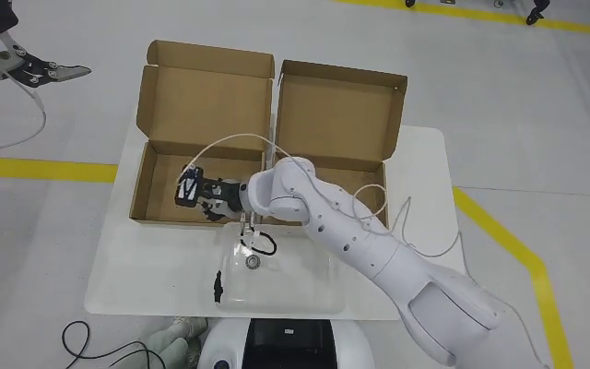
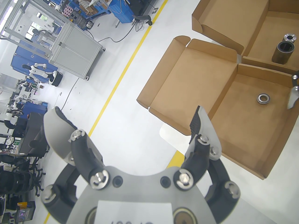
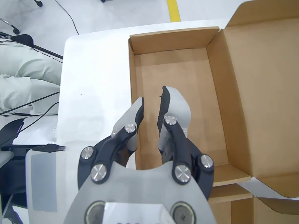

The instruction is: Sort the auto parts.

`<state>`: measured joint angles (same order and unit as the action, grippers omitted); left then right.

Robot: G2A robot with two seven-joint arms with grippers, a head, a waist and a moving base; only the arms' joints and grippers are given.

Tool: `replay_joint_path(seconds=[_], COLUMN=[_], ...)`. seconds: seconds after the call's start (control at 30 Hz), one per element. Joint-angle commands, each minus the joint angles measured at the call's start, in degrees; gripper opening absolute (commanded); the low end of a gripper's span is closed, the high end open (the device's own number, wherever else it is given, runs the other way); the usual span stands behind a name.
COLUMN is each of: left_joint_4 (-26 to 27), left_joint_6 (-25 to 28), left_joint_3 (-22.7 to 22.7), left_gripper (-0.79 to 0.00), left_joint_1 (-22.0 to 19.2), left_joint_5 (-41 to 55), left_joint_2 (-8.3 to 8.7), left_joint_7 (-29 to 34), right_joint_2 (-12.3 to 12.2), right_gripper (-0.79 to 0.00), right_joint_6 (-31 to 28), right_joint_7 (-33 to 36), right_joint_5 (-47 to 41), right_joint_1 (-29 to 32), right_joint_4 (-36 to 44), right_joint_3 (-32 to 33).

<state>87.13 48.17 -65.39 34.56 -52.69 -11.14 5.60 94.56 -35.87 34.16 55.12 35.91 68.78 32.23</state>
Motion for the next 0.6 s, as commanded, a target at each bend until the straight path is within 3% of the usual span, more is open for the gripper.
replay_joint_path(seconds=[0.0, 0.13, 0.23, 0.57], left_joint_4=[0.0, 0.0, 0.0, 0.0], left_joint_6=[0.0, 0.0, 0.0, 0.0], left_joint_3=[0.0, 0.0, 0.0, 0.0], left_gripper=[0.0, 0.0, 0.0, 0.0], left_joint_1=[0.0, 0.0, 0.0, 0.0], left_joint_5=[0.0, 0.0, 0.0, 0.0], left_joint_2=[0.0, 0.0, 0.0, 0.0], left_joint_7=[0.0, 0.0, 0.0, 0.0], right_joint_2=[-1.25, -4.26, -6.49, -11.94], right_gripper=[-0.622, -0.619, -0.659, -0.622], right_joint_6=[-1.78, -5.15, -7.61, -12.16], right_joint_7=[0.94, 1.78, 0.76, -5.05], right_joint_5=[0.42, 2.83, 7.22, 22.99], right_joint_1=[2.47, 8.99, 14.58, 31.29], right_joint_4=[3.95, 11.12, 16.81, 28.86], right_joint_3=[1.58, 5.86, 9.01, 16.22])
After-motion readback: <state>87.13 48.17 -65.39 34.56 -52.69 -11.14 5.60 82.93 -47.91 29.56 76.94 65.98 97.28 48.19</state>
